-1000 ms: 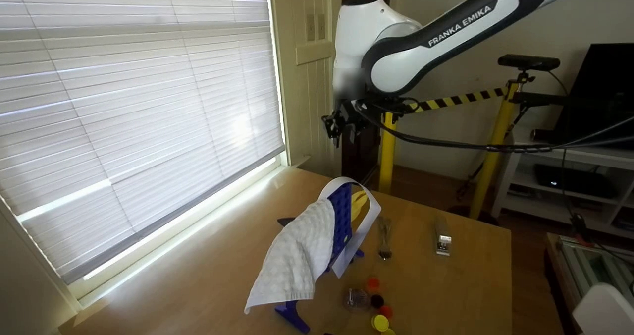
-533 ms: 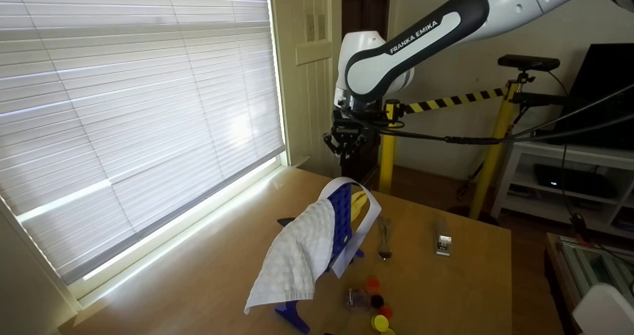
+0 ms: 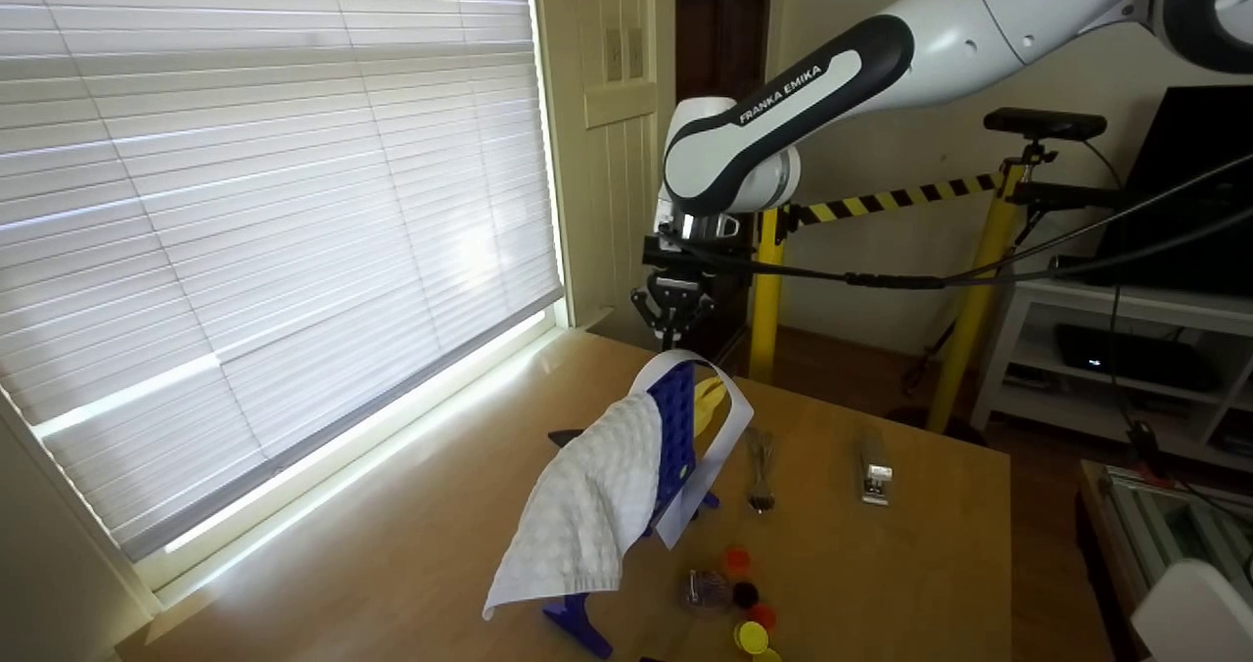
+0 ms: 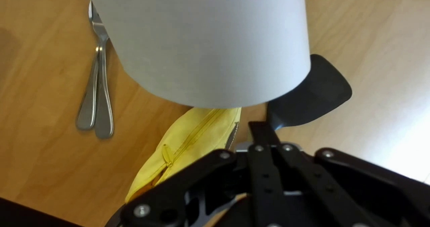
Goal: Put the white object on the blue object
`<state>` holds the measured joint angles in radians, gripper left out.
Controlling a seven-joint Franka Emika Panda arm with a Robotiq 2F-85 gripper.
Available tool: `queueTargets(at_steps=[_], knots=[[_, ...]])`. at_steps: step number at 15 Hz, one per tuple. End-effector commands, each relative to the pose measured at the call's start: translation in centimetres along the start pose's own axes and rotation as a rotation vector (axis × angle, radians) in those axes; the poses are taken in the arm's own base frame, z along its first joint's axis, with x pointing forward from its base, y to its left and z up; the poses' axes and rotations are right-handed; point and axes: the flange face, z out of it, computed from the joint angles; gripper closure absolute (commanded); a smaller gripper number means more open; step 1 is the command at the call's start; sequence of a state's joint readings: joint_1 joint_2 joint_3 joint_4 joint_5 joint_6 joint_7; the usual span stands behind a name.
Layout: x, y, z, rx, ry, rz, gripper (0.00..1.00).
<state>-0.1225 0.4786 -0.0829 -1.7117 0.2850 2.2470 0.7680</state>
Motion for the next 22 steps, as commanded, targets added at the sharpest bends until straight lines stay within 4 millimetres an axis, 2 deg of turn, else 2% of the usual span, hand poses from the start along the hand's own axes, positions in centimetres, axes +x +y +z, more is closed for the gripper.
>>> queueTargets(at_steps=[1,9,22], knots=[[-0.6,-0.9,-0.3,-0.009,-0.100,0.007,0.99],[-1.4,-1.1,-2.3,-0.025,-0.196,0.042,0.99],[-2.7,-1.5,-2.1,0.041,-0.305,0.064,0.99]])
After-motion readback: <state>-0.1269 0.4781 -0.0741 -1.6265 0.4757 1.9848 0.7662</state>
